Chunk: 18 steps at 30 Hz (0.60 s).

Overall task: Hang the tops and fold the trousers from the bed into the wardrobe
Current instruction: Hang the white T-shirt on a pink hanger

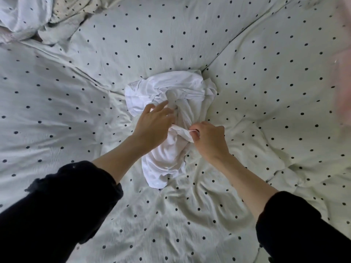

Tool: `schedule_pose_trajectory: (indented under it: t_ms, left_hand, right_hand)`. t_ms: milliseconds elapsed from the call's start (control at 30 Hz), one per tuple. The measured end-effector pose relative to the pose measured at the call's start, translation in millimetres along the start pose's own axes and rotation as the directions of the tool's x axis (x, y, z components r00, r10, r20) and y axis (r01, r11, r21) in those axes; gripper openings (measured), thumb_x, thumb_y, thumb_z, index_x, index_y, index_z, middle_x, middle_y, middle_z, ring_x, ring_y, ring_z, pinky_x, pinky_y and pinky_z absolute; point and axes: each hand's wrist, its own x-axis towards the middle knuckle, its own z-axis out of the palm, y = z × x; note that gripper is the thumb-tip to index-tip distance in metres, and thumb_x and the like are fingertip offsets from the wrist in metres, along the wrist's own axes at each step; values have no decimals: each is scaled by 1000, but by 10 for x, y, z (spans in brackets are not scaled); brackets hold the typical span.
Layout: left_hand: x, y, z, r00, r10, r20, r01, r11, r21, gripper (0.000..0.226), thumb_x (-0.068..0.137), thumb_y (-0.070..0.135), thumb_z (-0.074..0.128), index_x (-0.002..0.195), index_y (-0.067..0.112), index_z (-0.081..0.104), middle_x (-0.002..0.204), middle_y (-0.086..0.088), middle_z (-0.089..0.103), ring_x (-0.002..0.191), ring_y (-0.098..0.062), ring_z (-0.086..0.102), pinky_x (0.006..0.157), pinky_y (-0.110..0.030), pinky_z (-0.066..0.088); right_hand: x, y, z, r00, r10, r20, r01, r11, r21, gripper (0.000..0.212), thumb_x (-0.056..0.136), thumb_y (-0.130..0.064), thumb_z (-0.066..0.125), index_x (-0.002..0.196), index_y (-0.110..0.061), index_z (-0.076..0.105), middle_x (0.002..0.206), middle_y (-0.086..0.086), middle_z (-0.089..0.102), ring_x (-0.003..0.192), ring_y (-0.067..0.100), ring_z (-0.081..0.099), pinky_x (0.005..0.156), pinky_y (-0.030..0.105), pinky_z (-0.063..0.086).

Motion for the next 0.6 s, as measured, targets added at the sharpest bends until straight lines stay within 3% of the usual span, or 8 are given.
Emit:
schedule_pose_trajectory:
  t_ms: [33, 100, 167, 233, 333, 433, 533, 600]
  left_hand:
    - [-17, -11, -26, 997, 55, -54, -54, 998, 18, 18, 81, 3, 63, 93, 14, 70, 114, -4, 66, 133, -22, 41, 102, -37, 23]
    - [-95, -19, -139, 981, 147, -125, -147, 989, 10, 15, 70, 1, 73, 79, 13, 71, 82, -3, 71, 105, -24, 64, 92, -33, 27]
    - [-165, -1, -257, 967, 177, -183, -189, 981, -49, 15, 70, 1, 74, 78, 12, 70, 74, -1, 68, 73, -24, 67, 86, -31, 32]
    - [-190, 18, -431, 957, 149, -248, -180, 978, -105, 10, 75, 2, 68, 79, 11, 68, 71, -1, 66, 58, -24, 62, 79, -29, 35]
    - [-232, 37, -729, 943, 139, -303, -182, 976, -118, 10, 76, 6, 59, 78, 11, 68, 68, -1, 63, 56, -22, 60, 70, -32, 40]
    - [-360, 56, -1044, 947, 188, -259, -222, 969, -109, 15, 79, 11, 53, 75, 11, 68, 67, -1, 63, 55, -21, 60, 61, -30, 48]
    - [-491, 42, -1375, 972, 199, -125, -215, 966, -141, 26, 83, 20, 45, 77, 11, 69, 70, -2, 63, 57, -22, 61, 58, -32, 51]
    - [-568, 36, -1795, 981, 182, -70, -192, 964, -181, 24, 85, 21, 51, 85, 8, 70, 78, -6, 65, 63, -28, 63, 64, -35, 51]
  right_hand:
    - [-18, -1, -22, 999, -7, -45, 6, 1000, -8, 20, 93, -17, 48, 99, -13, 67, 94, 1, 65, 89, 23, 61, 76, 32, 25]
    - [-59, -46, -124, 998, -4, -66, 0, 998, -61, 19, 92, -18, 48, 99, -14, 65, 97, 1, 62, 94, 23, 58, 76, 31, 22]
    - [-83, -110, -237, 999, -41, -22, 39, 994, -102, 24, 91, -24, 54, 113, -19, 61, 115, 0, 55, 108, 22, 50, 80, 33, 23]
    - [-102, -161, -361, 994, -103, 24, 104, 991, -87, 34, 88, -34, 59, 121, -27, 58, 126, -5, 49, 116, 20, 44, 86, 34, 26]
    - [-180, -277, -516, 980, -195, 31, 196, 980, -25, 18, 85, -39, 63, 96, -26, 71, 117, -12, 59, 115, 16, 46, 85, 33, 21]
    - [-343, -408, -730, 971, -237, -23, 237, 971, -18, 17, 75, -33, 63, 72, -18, 70, 98, -8, 67, 99, 20, 57, 78, 39, 32]
    - [-403, -570, -1089, 945, -307, -111, 299, 951, -81, 22, 75, -32, 50, 71, -16, 65, 95, -4, 65, 94, 18, 54, 70, 34, 34]
    - [-410, -801, -1529, 932, -331, -146, 320, 943, -95, 27, 75, -32, 41, 74, -15, 62, 90, -4, 63, 86, 20, 56, 67, 32, 32]
